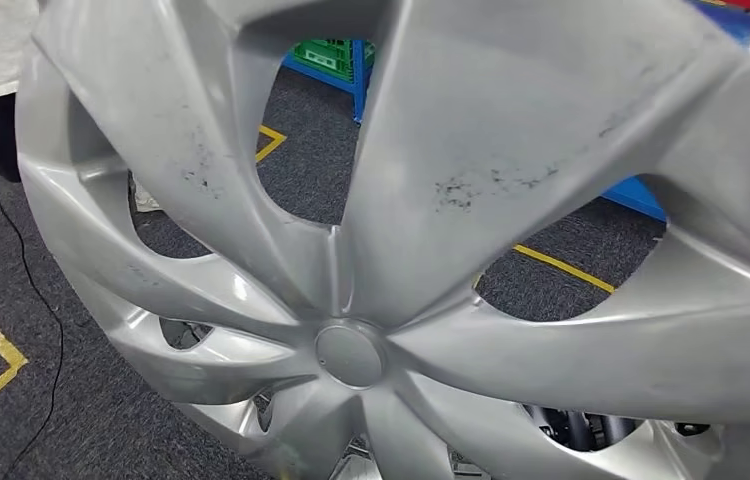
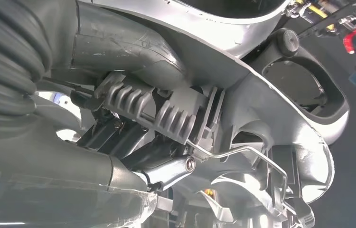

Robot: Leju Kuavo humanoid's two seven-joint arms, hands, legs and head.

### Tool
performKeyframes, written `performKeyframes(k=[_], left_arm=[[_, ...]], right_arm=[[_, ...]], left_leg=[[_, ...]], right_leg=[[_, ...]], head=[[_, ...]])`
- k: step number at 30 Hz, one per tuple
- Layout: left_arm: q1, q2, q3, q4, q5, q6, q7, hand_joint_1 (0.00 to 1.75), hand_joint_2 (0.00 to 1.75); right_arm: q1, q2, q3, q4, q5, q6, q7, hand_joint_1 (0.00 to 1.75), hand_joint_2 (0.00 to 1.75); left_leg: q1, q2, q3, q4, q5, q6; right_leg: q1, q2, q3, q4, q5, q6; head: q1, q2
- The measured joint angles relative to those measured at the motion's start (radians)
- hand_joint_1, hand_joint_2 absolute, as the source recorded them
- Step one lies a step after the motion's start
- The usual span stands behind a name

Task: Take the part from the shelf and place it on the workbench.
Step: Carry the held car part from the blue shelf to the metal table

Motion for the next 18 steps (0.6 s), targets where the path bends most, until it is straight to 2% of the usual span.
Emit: performKeyframes(k=[1,2,3,4,5,6,7,8,9,10,12,13,14,16,17,18], left_arm=[[-0.001,0.000,0.000,0.000,0.000,0.000,0.000,0.00,1.75],[-0.001,0.000,0.000,0.000,0.000,-0.001,0.000,0.00,1.75],[0.000,0.000,0.000,0.000,0.000,-0.001,0.001,0.00,1.75],[0.001,0.000,0.000,0.000,0.000,-0.001,0.001,0.00,1.75],[0.001,-0.001,0.000,0.000,0.001,-0.001,0.001,0.00,1.75],[0.002,-0.002,0.000,0.000,0.001,-0.001,0.001,0.00,1.75],[0.002,-0.003,0.000,0.000,0.001,-0.001,0.001,0.00,1.75],[0.001,-0.004,0.000,0.000,0.001,-0.001,0.001,0.00,1.75],[0.002,-0.004,0.000,0.000,0.001,-0.001,0.001,0.00,1.75],[0.003,-0.004,0.000,0.000,0.001,-0.001,0.001,0.00,1.75],[0.006,-0.004,0.000,0.000,0.003,-0.001,0.001,0.00,1.75],[0.008,-0.004,0.000,0.000,0.005,0.000,0.001,0.00,1.75],[0.008,-0.004,0.000,0.000,0.007,0.001,0.001,0.00,1.75],[0.005,-0.004,0.000,0.000,0.010,0.005,0.001,0.00,1.75],[0.003,-0.004,0.000,0.000,0.012,0.006,0.001,0.00,1.75],[0.003,-0.004,0.000,0.000,0.012,0.007,0.001,0.00,1.75]], right_arm=[[0.001,0.000,-0.001,0.000,0.000,0.002,0.000,1.75,1.75],[0.001,-0.001,-0.003,0.000,0.000,0.003,0.000,1.75,1.75],[0.002,-0.001,-0.004,0.000,0.000,0.004,0.000,1.75,1.75],[0.002,-0.001,-0.005,0.000,0.000,0.005,0.000,1.75,1.75],[0.002,-0.001,-0.006,0.000,0.000,0.006,0.000,1.75,1.75],[0.001,-0.001,-0.007,0.000,0.000,0.007,0.000,1.75,1.75],[0.001,-0.001,-0.007,0.000,0.001,0.007,0.000,1.75,1.75],[0.001,-0.001,-0.008,0.000,0.001,0.007,0.000,1.75,1.75],[0.000,-0.001,-0.009,0.000,0.001,0.008,0.000,1.75,1.75],[0.000,0.000,-0.010,0.000,0.001,0.009,0.000,1.75,1.75],[-0.003,0.003,-0.012,-0.001,0.001,0.010,0.000,1.75,1.75],[-0.005,0.005,-0.012,-0.001,0.001,0.011,0.000,1.75,1.75],[-0.007,0.007,-0.012,-0.002,0.002,0.011,0.001,1.75,1.75],[-0.007,0.011,-0.012,-0.004,0.002,0.011,0.002,1.75,1.75],[-0.006,0.011,-0.012,-0.004,0.003,0.011,0.002,1.75,1.75],[-0.006,0.011,-0.012,-0.004,0.003,0.012,0.002,1.75,1.75]], left_leg=[[-0.001,-0.012,-0.001,-0.001,0.003,0.004],[-0.002,-0.024,-0.003,-0.001,0.004,0.005],[-0.002,-0.038,-0.003,0.000,0.004,0.006],[-0.003,-0.051,-0.003,0.000,0.005,0.005],[-0.003,-0.066,-0.003,0.001,0.005,0.005],[-0.002,-0.080,-0.003,0.002,0.006,0.003],[-0.003,-0.094,-0.004,0.005,0.006,0.000],[-0.004,-0.106,-0.006,0.009,0.005,-0.004],[-0.006,-0.117,-0.009,0.012,0.004,-0.010],[-0.006,-0.126,-0.013,0.014,0.003,-0.016],[-0.002,-0.136,-0.021,0.016,0.003,-0.026],[-0.001,-0.119,-0.029,0.027,-0.003,-0.031],[0.000,-0.093,-0.043,0.054,-0.019,-0.036],[0.002,-0.032,-0.099,0.167,-0.079,-0.044],[0.005,-0.019,-0.133,0.237,-0.110,-0.049],[0.007,-0.013,-0.160,0.290,-0.129,-0.052]], right_leg=[[0.000,0.022,-0.033,0.070,-0.029,-0.003],[0.000,0.031,-0.067,0.140,-0.054,-0.004],[-0.001,0.035,-0.093,0.190,-0.067,-0.002],[-0.002,0.036,-0.101,0.200,-0.064,0.004],[-0.003,0.039,-0.088,0.169,-0.045,0.012],[-0.005,0.046,-0.058,0.102,-0.016,0.019],[-0.008,0.064,-0.022,0.025,0.014,0.023],[-0.009,0.081,0.006,-0.039,0.038,0.020],[-0.008,0.093,0.024,-0.078,0.052,0.013],[-0.006,0.098,0.031,-0.092,0.057,0.004],[-0.004,0.081,0.034,-0.094,0.062,-0.013],[-0.005,0.072,0.036,-0.096,0.064,-0.019],[-0.006,0.062,0.038,-0.098,0.066,-0.025],[-0.006,0.040,0.038,-0.099,0.066,-0.032],[-0.004,0.028,0.038,-0.098,0.065,-0.033],[-0.003,0.016,0.037,-0.098,0.065,-0.033]], head=[[0.002,0.000],[0.003,0.000],[0.004,0.000],[0.004,0.000],[0.004,0.000],[0.004,0.000],[0.004,0.000],[0.004,0.000],[0.004,0.000],[0.003,0.000],[0.003,0.000],[0.002,0.000],[0.000,0.000],[-0.005,0.000],[-0.006,0.000],[-0.006,0.000]])
